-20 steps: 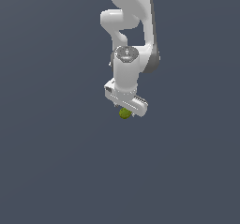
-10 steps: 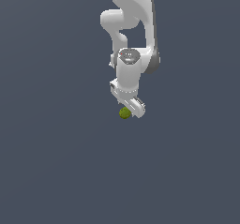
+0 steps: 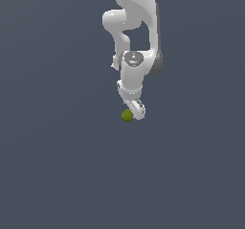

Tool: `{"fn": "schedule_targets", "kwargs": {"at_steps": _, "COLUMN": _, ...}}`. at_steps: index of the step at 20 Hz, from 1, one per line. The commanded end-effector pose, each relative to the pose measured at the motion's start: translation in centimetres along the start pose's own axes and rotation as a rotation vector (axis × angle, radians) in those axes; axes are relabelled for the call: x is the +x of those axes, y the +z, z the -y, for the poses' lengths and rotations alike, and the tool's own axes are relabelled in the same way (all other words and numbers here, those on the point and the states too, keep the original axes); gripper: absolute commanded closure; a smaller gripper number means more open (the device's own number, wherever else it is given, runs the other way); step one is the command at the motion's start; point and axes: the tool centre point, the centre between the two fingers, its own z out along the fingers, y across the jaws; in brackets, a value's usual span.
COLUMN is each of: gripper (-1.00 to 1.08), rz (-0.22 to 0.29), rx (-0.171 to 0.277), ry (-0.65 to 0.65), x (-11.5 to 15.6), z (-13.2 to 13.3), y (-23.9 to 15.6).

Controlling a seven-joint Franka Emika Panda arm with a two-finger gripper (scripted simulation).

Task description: Pick up the object and move it to a goal position.

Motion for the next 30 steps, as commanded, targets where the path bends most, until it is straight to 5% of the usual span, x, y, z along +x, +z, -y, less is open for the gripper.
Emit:
{"fn": "schedule_targets", "kwargs": {"at_steps": 1, "gripper": -0.92, "rz": -0.001, "rx": 0.0, "ry": 0.042, "x": -0.2, "z": -0.3, "y": 0.3}}
{"fn": "schedule_targets", "kwargs": {"at_steps": 30, "gripper": -0.92, "rz": -0.002, "rx": -0.002, "ry": 0.111, "x": -0.6, "z": -0.9, "y": 5.7}}
